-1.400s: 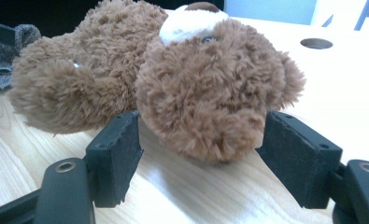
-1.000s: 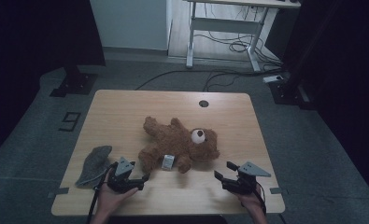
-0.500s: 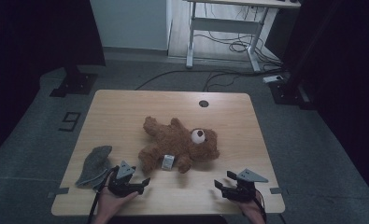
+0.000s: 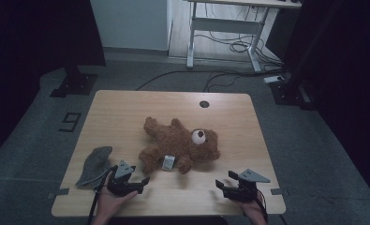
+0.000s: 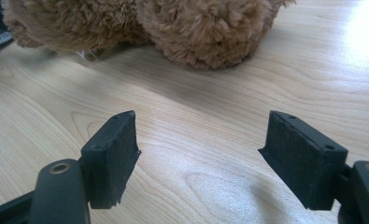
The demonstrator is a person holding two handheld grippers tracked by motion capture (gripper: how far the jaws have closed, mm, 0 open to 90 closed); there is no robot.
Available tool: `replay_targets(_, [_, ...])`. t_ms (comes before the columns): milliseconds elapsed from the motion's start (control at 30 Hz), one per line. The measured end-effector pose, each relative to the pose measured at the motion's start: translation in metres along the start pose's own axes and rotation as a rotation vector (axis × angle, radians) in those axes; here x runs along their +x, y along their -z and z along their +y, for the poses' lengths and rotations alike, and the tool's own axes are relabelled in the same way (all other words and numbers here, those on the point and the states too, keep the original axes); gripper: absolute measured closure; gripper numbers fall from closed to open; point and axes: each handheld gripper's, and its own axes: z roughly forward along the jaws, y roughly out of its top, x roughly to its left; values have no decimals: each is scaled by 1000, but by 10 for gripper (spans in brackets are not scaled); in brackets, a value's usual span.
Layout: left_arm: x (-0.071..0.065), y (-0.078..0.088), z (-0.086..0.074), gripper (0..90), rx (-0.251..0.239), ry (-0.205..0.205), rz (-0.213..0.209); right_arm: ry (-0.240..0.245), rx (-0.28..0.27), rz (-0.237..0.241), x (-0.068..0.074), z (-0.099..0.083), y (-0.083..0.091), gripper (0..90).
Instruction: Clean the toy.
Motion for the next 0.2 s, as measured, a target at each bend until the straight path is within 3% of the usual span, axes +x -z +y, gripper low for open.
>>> replay_targets(200, [-2,1,1,240,-4,-7,-3,-6,-12,-1,-1,2,2,235])
